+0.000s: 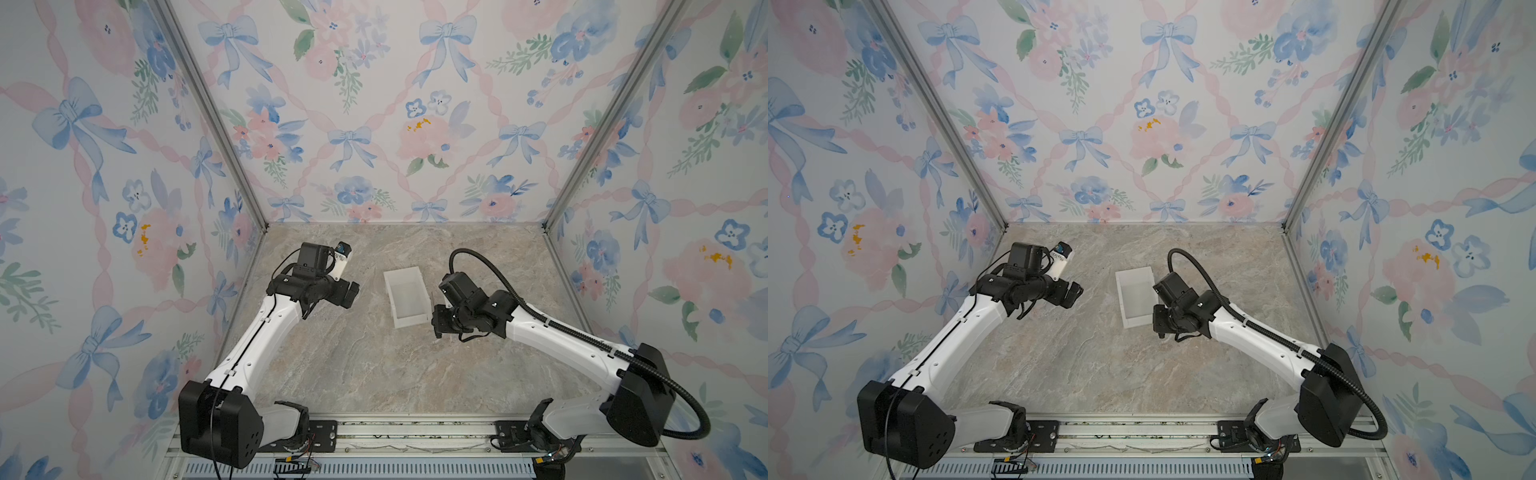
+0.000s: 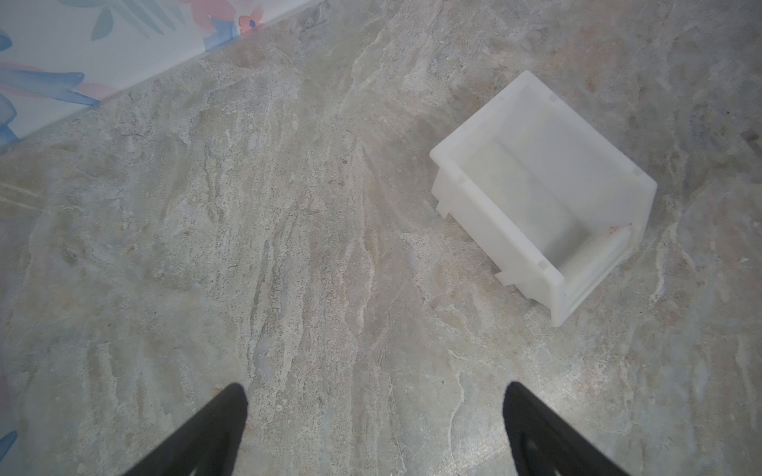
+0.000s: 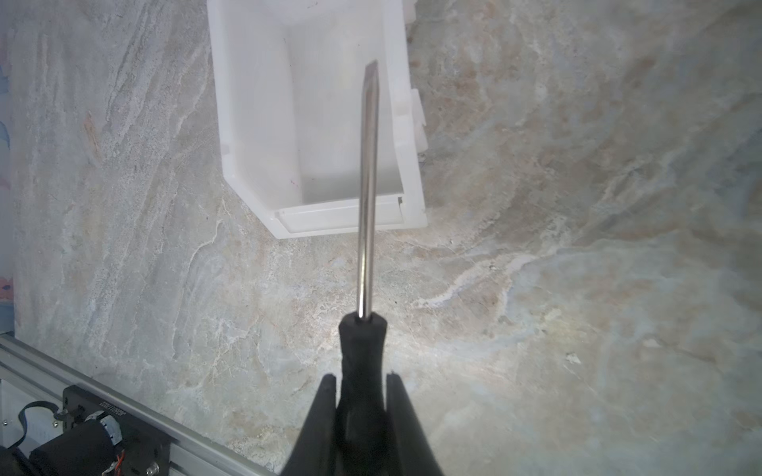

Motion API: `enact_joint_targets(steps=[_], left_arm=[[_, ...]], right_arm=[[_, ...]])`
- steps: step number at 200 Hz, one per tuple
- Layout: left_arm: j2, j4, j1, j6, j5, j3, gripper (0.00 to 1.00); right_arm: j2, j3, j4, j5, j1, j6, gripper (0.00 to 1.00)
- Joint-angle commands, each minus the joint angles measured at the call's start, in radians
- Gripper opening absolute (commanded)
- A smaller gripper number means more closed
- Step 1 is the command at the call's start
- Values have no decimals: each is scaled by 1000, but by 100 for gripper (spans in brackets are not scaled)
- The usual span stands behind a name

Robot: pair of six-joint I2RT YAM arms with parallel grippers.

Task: Put the screwdriver in the bin
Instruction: Place the screwdriver into the bin.

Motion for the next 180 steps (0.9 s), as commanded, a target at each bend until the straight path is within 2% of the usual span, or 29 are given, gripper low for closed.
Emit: enact_joint_targets(steps=[1,95,180], left_arm=[[-5,-12,-4,15,10,21,98],[-20,-13,-5,5,6,18,98],[-43,-14,-5,9,-13,9,98]], right_arm=[[71,74,28,-31,-13,-57,18],[351,254,125,-92,-65,-178,19],[497,330,146,-41,-68,-227,18]])
